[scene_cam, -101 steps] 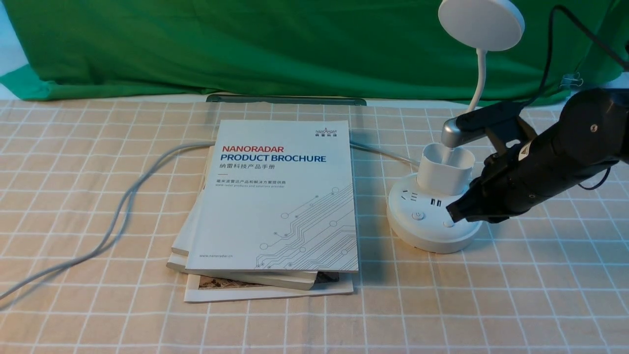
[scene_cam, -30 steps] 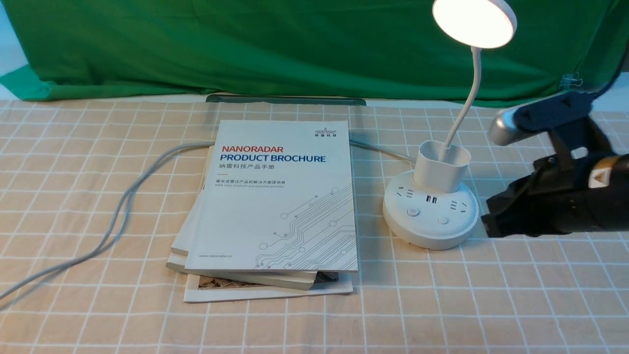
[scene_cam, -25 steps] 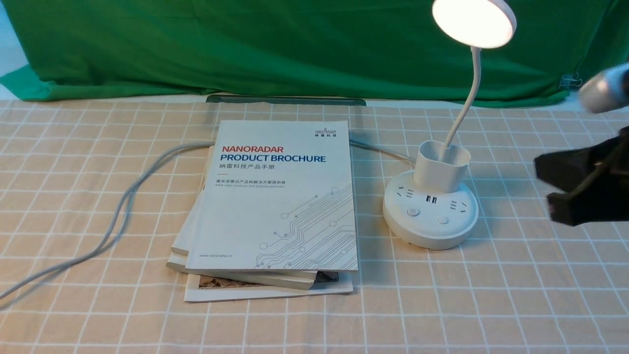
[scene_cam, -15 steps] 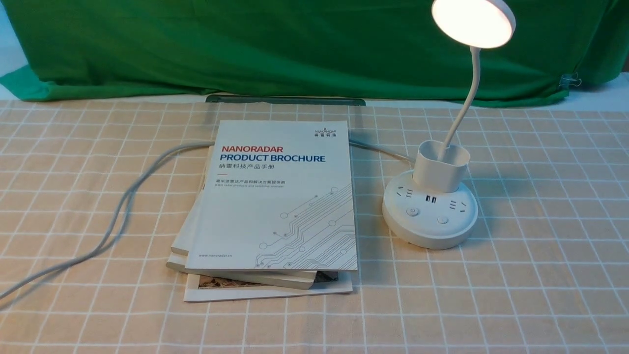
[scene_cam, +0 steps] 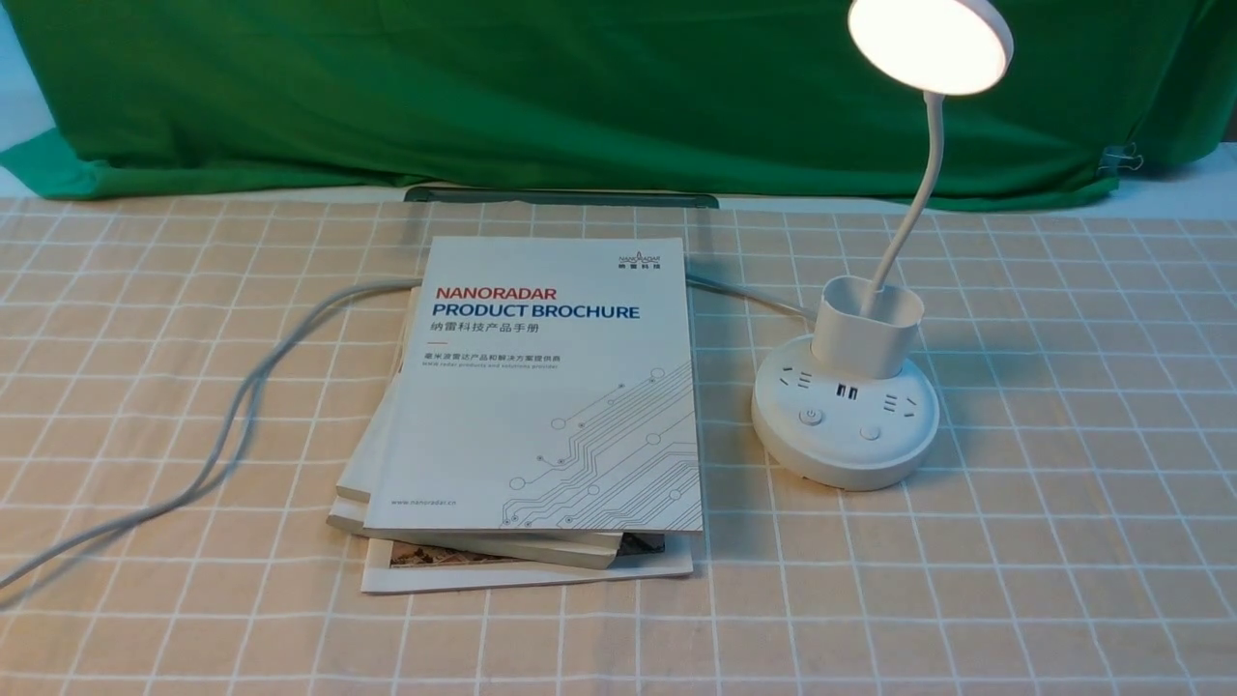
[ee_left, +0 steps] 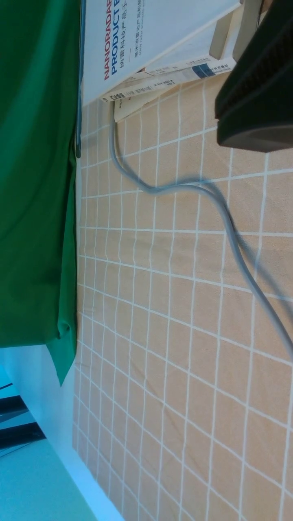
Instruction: Turn on the table lamp on the light coffee tablecloth with your hand.
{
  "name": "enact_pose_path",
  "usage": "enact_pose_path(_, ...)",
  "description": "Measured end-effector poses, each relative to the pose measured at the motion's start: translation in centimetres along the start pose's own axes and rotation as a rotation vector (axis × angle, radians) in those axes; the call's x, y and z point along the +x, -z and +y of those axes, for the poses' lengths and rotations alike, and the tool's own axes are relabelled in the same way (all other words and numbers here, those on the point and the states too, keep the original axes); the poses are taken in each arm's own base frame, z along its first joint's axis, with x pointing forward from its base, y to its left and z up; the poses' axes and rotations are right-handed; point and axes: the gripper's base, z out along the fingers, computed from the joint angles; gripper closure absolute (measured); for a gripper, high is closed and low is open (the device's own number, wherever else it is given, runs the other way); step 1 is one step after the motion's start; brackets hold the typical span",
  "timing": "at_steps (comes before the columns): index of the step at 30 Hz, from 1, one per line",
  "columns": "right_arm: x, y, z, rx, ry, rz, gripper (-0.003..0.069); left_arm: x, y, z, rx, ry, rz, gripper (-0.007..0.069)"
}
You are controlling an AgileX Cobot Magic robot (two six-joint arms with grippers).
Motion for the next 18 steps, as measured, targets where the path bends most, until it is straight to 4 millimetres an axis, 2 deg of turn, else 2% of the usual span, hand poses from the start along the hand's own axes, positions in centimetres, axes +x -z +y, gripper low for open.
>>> enact_pose_path(2, 1.0, 0.6, 0.1, 0.018, 0.0, -0.046, 0.0561, 0.0, 0.0, 0.0, 0.0, 0.0, 0.0, 0.0603)
enact_pose_path(4, 3.0, 1.3, 0.2, 0.043, -0.027, -0.044, 0.0554, 0.0, 0.0, 0.0, 0.0, 0.0, 0.0, 0.0603)
enact_pose_path(6, 4.1, 1.7, 0.2, 0.067, -0.056, -0.034, 0.055, 0.0, 0.0, 0.0, 0.0, 0.0, 0.0, 0.0603)
enact_pose_path(8, 6.8, 2.5, 0.2, 0.141, -0.093, 0.014, 0.0543, 0.0, 0.0, 0.0, 0.0, 0.0, 0.0, 0.0603)
enact_pose_path(12, 10.1, 3.6, 0.0, 0.269, -0.123, 0.075, 0.0533, 0.0, 0.0, 0.0, 0.0, -0.002, 0.0, 0.0603)
enact_pose_path(18, 11.3, 4.5, -0.2, 0.366, -0.203, 0.114, 0.0519, 0.0, 0.0, 0.0, 0.0, 0.002, 0.0, 0.0603)
